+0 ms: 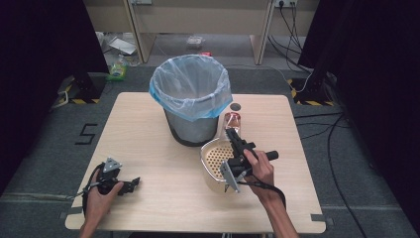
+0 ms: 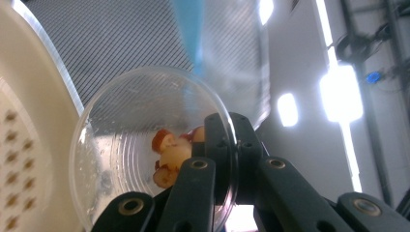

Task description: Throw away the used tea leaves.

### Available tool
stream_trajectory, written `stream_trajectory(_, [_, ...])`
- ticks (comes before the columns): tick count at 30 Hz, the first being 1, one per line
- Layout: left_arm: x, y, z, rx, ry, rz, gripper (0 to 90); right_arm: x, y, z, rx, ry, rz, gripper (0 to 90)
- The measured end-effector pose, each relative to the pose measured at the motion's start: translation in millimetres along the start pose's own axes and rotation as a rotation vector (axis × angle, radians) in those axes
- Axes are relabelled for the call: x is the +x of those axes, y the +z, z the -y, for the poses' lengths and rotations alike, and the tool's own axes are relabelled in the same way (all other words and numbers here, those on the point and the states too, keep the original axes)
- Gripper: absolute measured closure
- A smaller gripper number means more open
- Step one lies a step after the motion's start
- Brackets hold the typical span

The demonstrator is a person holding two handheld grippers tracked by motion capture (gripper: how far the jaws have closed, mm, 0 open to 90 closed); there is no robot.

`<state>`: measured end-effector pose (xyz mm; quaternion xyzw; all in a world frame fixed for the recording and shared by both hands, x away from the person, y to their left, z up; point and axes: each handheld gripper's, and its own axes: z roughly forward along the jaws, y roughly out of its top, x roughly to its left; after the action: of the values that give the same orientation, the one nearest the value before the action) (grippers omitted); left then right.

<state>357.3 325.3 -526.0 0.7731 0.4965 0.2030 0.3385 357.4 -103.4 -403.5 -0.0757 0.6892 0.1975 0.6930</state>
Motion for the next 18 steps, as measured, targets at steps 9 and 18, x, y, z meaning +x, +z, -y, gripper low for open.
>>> stream_trajectory(9, [0.0,0.0,0.0,0.000,0.000,0.001,0.0,4.6,-7.1,-2.0,-0.043,-0.047,0.063,88.6])
stream_trajectory(18, [-0.1,0.1,0.0,0.000,0.001,0.003,0.0,5.4,-8.8,0.0,-0.066,-0.062,0.113,88.7])
